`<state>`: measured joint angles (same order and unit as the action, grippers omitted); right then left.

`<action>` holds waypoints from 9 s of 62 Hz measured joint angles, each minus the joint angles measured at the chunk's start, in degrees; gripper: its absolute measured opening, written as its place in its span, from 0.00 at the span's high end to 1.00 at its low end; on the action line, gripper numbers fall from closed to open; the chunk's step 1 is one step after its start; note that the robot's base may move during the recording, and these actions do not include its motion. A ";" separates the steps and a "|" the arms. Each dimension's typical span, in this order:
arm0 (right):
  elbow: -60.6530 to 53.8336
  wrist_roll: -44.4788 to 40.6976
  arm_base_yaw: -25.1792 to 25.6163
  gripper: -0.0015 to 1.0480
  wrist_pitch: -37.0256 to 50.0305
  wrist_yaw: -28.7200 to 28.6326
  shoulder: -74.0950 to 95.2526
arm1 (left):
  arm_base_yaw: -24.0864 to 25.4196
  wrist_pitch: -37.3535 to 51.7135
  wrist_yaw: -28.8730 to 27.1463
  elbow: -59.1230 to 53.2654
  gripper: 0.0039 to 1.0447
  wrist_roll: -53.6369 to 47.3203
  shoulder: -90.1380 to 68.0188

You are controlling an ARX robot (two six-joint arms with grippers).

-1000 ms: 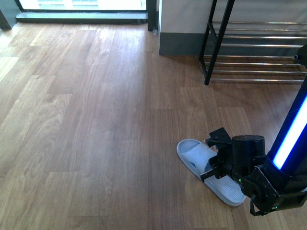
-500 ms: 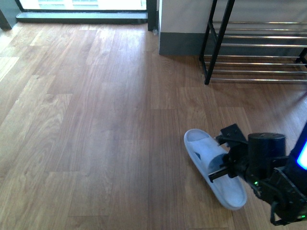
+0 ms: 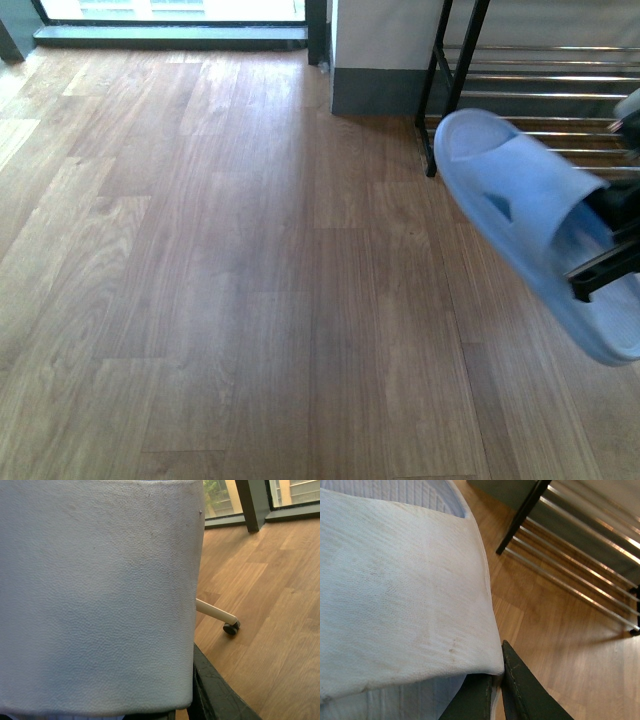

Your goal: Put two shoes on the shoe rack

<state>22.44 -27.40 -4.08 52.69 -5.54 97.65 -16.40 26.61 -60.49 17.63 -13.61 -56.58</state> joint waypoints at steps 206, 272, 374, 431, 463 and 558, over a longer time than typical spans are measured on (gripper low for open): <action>-3.50 1.07 -1.81 0.99 -25.73 -2.75 -43.43 | -0.09 -0.02 0.09 -0.09 0.99 -0.07 0.07; -3.54 1.07 -1.90 0.99 -25.75 -2.86 -43.45 | -0.02 -0.02 -0.04 -0.11 0.99 -0.07 0.02; 25.00 8.20 -12.17 0.99 -12.79 15.19 4.79 | 0.00 -0.02 0.02 -0.11 0.99 -0.07 -0.04; 51.30 11.13 -5.75 0.99 -34.88 28.94 29.57 | 0.00 -0.02 0.02 -0.11 0.99 -0.07 -0.04; 53.75 14.91 -5.92 0.99 -39.76 34.53 29.62 | 0.00 -0.02 0.02 -0.11 0.99 -0.07 -0.04; 10.64 25.44 4.00 0.51 -10.86 5.49 -22.12 | 0.00 -0.02 0.02 -0.11 0.99 -0.04 -0.04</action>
<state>33.08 -1.96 -0.08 41.82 -0.05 75.53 -16.40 26.59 -60.47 17.52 -13.65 -56.62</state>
